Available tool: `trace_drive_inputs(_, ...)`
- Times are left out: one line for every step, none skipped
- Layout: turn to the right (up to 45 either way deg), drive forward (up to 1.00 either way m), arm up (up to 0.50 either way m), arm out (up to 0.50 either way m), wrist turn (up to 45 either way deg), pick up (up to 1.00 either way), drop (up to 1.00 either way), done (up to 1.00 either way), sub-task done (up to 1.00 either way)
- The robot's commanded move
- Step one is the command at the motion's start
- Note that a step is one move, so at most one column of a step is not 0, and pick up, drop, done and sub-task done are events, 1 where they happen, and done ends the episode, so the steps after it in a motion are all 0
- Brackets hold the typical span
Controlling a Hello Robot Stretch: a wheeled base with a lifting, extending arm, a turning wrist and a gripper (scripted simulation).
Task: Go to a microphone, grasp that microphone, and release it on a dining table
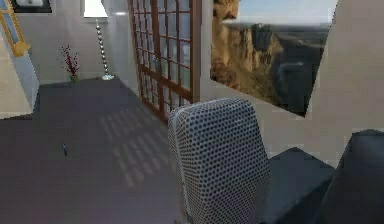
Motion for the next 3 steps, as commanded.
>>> trace_drive_inputs(15.0,0.00,0.00,0.00,0.0,0.00,0.00,0.00,0.00)
trace_drive_inputs(30.0,0.00,0.00,0.00,0.0,0.00,0.00,0.00,0.00)
trace_drive_inputs(-45.0,0.00,0.00,0.00,0.0,0.00,0.00,0.00,0.00)
